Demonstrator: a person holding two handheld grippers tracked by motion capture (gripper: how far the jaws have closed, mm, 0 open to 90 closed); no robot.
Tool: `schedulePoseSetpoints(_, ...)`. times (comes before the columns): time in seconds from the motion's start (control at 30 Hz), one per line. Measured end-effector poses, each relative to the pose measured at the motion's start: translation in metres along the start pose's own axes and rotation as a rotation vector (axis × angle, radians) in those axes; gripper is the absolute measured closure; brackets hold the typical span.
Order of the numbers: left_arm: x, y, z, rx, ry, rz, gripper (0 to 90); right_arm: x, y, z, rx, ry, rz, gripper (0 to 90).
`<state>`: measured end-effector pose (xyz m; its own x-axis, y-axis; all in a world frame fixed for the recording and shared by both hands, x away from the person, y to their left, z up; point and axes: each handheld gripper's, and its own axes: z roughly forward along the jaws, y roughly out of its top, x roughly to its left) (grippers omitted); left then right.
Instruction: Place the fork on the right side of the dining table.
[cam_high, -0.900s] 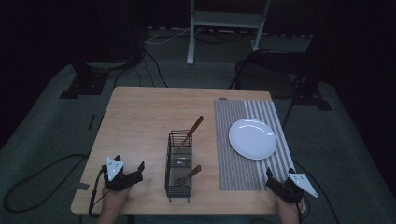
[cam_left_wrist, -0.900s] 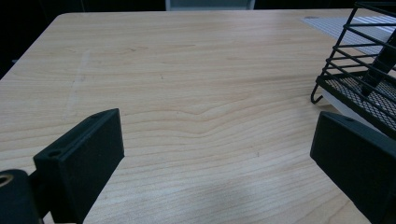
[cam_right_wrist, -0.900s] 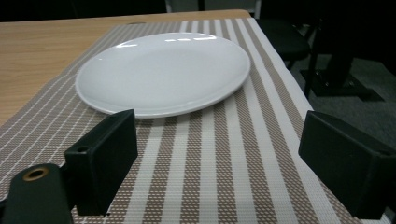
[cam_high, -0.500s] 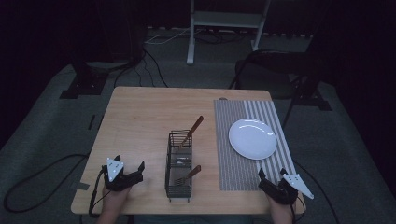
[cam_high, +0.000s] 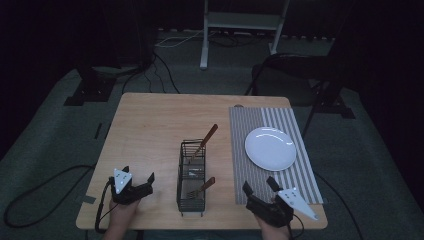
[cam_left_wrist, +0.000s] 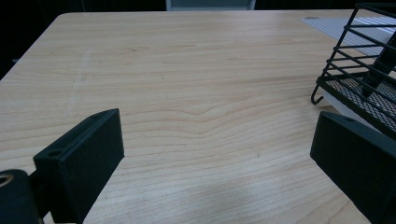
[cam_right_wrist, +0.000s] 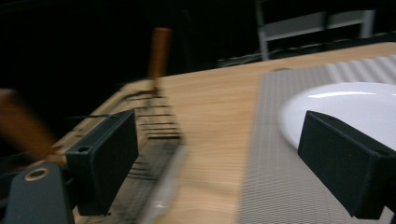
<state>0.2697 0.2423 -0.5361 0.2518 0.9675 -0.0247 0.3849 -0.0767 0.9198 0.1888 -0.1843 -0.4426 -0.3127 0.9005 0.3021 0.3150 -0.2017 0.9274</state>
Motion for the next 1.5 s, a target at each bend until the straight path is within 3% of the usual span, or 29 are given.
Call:
schedulePoseSetpoints(0.17,0.001,0.000,0.000,0.002,-0.004,-0.006,2.7,0.041,0.007,-0.002,-0.007,0.099,0.014,14.3)
schedulePoseSetpoints(0.27,0.001,0.001,0.000,0.000,-0.007,-0.008,2.7,0.060,0.006,0.001,-0.010,0.139,-0.012,17.7)
schedulePoseSetpoints(0.4,0.002,0.001,0.000,-0.002,-0.011,-0.013,2.7,0.076,0.003,0.012,0.009,0.150,0.006,30.9)
schedulePoseSetpoints(0.53,0.003,0.001,0.001,-0.006,-0.018,-0.019,2.8,0.087,0.001,0.019,0.024,0.176,-0.005,35.0)
schedulePoseSetpoints(0.67,0.003,0.001,0.000,-0.010,-0.022,-0.021,2.7,0.094,-0.001,0.023,0.038,0.180,-0.014,44.9)
schedulePoseSetpoints(0.8,0.003,0.001,0.000,-0.011,-0.023,-0.022,2.8,0.098,-0.002,0.023,0.034,0.185,-0.021,60.9)
schedulePoseSetpoints(0.97,0.004,0.001,0.000,-0.012,-0.017,-0.022,2.8,0.103,-0.003,0.022,0.014,0.154,-0.046,77.2)
schedulePoseSetpoints(1.07,0.004,0.001,0.000,-0.013,-0.017,-0.028,2.8,0.104,-0.002,0.021,-0.013,0.138,-0.063,80.1)
schedulePoseSetpoints(1.1,0.004,0.001,0.000,-0.013,-0.018,-0.028,2.8,0.105,-0.001,0.020,-0.019,0.151,-0.059,80.3)
schedulePoseSetpoints(1.2,0.004,0.001,0.000,-0.016,-0.018,-0.029,2.7,0.110,0.002,0.019,-0.047,0.147,-0.095,80.5)
schedulePoseSetpoints(1.37,0.004,0.001,0.001,-0.014,-0.019,-0.029,2.7,0.113,0.020,0.009,-0.104,0.206,-0.071,80.7)
schedulePoseSetpoints(1.5,0.005,0.001,0.001,-0.013,-0.023,-0.030,2.8,0.108,0.043,-0.007,-0.178,0.253,-0.022,80.7)
